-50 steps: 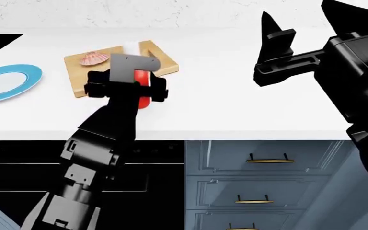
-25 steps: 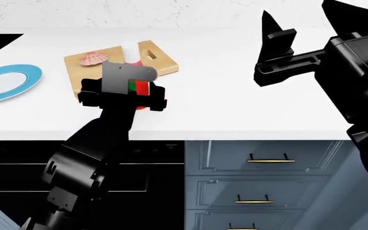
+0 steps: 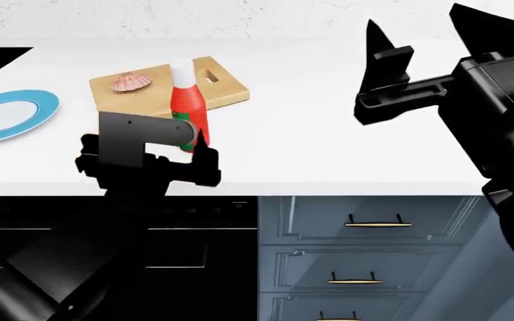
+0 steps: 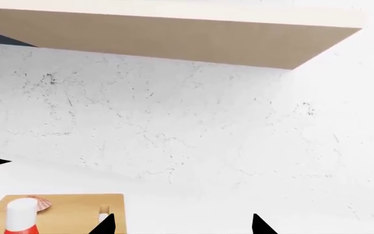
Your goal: Pick the scallop from the plate and place it on the cutting board. Then pick the condiment bottle from the cabinet and place it next to the cutting board.
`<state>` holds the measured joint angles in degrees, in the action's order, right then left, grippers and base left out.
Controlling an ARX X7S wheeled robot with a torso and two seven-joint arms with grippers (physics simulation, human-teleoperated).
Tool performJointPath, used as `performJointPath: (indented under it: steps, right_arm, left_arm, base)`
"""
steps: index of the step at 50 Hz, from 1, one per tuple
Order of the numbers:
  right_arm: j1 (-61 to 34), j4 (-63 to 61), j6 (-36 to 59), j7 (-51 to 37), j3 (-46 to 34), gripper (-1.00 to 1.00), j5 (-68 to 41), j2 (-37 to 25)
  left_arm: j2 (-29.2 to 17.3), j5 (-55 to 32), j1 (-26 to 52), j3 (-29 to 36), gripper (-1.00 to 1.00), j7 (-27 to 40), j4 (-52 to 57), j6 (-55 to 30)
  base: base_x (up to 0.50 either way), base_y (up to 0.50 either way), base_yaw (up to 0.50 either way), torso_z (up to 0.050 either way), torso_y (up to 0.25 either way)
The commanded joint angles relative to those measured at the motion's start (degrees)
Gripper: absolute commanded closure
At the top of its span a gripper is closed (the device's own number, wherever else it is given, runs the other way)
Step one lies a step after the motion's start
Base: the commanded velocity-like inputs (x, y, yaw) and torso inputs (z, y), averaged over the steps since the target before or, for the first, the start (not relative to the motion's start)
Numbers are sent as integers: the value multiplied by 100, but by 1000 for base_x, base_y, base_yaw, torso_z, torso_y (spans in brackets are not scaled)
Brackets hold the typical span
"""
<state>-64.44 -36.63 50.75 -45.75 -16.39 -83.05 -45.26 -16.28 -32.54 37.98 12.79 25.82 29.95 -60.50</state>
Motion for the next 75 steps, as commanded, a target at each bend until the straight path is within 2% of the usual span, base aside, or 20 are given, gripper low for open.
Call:
performJointPath:
  steps: [1, 4, 10, 17, 22, 26, 32, 46, 58, 70, 75]
  right_arm:
    - [151, -103, -67, -83, -11, -100, 87, 6]
    - [275, -203, -114, -139, -8, -100, 200, -7]
    - [604, -508, -249, -228, -27, -100, 606, -24]
    - [1088, -999, -467, -204, -253, -100, 1713, -14]
    - [1479, -1299, -819, 25, -567, -100, 2753, 26]
    - [1633, -1448, -1032, 179, -822, -100, 3362, 53]
    - [1734, -1516, -1308, 344, -1042, -100, 3839, 143]
    - [1883, -1454, -1911, 543, -1212, -100, 4370, 406]
    - [2007, -1410, -2241, 561, -1232, -100, 4609, 504]
    - [2094, -1429, -2502, 560, -1217, -100, 4809, 523]
    - [2080, -1486, -2645, 602, -1224, -100, 4919, 543]
  left_arm:
    - [-156, -850, -216, -734, -100, 364, 1480, -1124]
    - [-142, -1075, -148, -968, -100, 475, 1748, -1405]
    - [275, -2158, 442, -2036, -100, 1005, 2406, -2853]
    - [-37, -4261, 864, -2563, -100, 2668, 2206, -2898]
    - [-259, -5027, 1062, -2662, -100, 3337, 2115, -2757]
    - [-372, -5153, 1125, -2701, -100, 3472, 2153, -2604]
    - [-503, -4618, 1075, -2665, -100, 3160, 2380, -2326]
    - [-589, -4494, 1039, -2612, -100, 3070, 2510, -1977]
    - [-625, -3964, 796, -2441, -100, 2520, 2777, -1466]
    - [-697, -3762, 721, -2317, -100, 2348, 2910, -1105]
    - [-769, -3963, 859, -2322, -100, 2490, 2960, -943]
  base:
    - [0, 0, 0, 0, 0]
    - [0, 0, 0, 0, 0]
    - [0, 0, 0, 0, 0]
    - [0, 0, 0, 0, 0]
    - [0, 0, 0, 0, 0]
    - [0, 0, 0, 0, 0]
    - [0, 0, 0, 0, 0]
    - [0, 0, 0, 0, 0]
    - [0, 0, 0, 0, 0]
    - [0, 0, 0, 0, 0]
    - [0, 0, 0, 0, 0]
